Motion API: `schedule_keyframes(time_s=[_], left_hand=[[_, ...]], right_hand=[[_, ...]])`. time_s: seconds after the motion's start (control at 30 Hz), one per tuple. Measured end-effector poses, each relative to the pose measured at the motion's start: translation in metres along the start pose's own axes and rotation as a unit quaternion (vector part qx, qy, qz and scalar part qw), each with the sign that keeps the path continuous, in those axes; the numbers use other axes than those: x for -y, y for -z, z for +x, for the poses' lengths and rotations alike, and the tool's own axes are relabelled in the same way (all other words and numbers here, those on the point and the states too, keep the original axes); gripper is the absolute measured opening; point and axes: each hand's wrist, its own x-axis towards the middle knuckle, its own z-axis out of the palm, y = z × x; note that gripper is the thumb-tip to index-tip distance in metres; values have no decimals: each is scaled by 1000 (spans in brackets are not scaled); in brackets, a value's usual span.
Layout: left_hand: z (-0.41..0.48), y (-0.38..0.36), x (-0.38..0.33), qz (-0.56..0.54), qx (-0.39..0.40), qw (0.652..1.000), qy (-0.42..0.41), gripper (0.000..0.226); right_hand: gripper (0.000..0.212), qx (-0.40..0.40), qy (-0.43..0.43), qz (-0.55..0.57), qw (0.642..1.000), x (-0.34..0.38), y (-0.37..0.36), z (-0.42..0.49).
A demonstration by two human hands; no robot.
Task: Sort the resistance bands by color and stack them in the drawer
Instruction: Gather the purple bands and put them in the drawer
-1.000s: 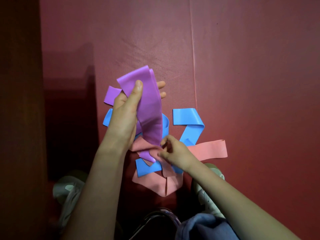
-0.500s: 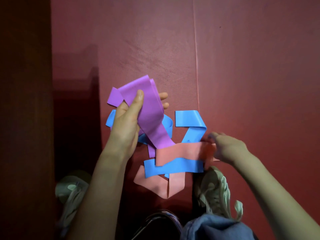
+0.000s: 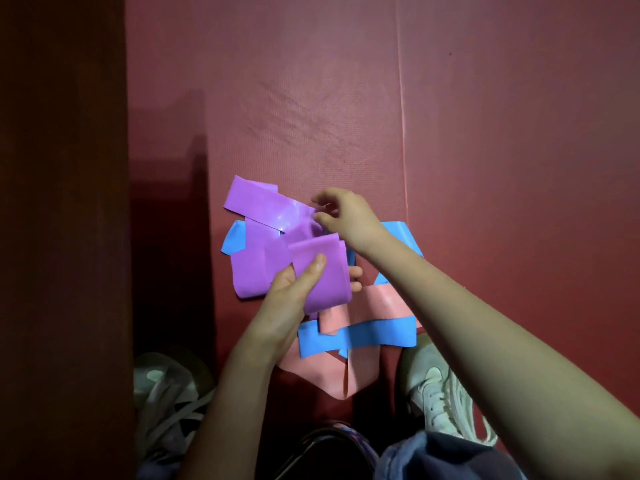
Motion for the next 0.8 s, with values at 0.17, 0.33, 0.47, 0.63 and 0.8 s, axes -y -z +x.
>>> schedule_keyframes(time_s=[0.17, 0.33, 0.47, 0.63, 0.8], left_hand=[[4, 6, 2, 6, 15, 1000, 5, 22], [5, 4, 5, 16, 15, 1000, 14, 23], [4, 1, 5, 39, 31, 998, 26, 23], [9, 0, 2, 38, 1, 999, 38, 32], [12, 0, 6, 34, 28, 998, 43, 25]], right_hand=[[27, 10, -55, -41, 998, -11, -21, 17], [24, 6, -36, -69, 997, -12, -24, 13], [28, 58, 169, -164, 970, -3, -16, 3], [24, 143, 156, -209, 955, 5, -15, 3], [21, 192, 206, -390, 877, 9, -9, 3]])
